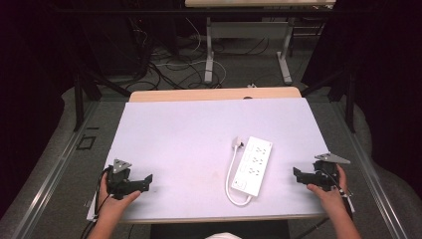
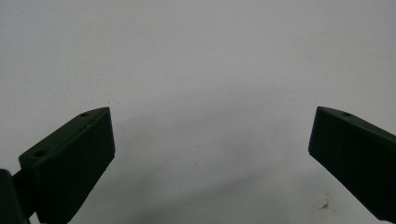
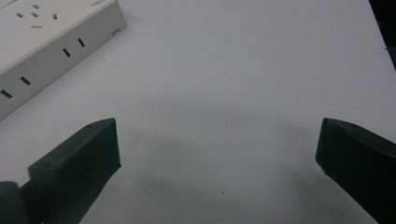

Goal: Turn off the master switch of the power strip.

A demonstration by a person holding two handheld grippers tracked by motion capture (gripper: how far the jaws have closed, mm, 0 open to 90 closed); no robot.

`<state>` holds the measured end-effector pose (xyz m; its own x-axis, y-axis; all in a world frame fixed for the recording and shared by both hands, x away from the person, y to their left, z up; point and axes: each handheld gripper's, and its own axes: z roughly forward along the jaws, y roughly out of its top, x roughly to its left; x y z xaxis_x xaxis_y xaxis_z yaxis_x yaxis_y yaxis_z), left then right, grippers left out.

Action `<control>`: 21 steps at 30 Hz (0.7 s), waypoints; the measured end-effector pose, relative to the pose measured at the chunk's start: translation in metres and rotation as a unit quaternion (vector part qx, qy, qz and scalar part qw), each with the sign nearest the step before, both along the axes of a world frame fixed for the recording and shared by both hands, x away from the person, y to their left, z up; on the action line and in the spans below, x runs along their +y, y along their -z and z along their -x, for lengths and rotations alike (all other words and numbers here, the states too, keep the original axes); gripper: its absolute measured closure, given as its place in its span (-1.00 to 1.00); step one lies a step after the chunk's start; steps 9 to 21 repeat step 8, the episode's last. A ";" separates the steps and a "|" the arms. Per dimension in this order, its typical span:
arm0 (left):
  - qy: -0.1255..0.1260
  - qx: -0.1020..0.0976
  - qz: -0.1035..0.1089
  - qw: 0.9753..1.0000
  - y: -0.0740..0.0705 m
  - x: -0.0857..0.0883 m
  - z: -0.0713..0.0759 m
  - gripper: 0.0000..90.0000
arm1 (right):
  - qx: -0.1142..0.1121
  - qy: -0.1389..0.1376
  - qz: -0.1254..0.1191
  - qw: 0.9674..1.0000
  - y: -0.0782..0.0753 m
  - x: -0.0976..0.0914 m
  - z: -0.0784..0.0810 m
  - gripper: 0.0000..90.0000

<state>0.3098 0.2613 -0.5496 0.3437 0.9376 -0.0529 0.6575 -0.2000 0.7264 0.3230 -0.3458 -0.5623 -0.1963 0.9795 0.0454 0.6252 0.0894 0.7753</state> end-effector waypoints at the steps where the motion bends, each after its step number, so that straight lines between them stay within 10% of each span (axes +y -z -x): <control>1: 0.000 0.000 0.000 1.000 0.000 0.000 0.000 -0.99 | 0.000 -0.002 0.000 1.000 0.000 0.000 0.000 -1.00; 21: -0.001 0.000 0.001 1.000 0.000 0.000 0.000 -0.99 | -0.003 -0.004 0.000 1.000 -0.001 0.000 0.001 -1.00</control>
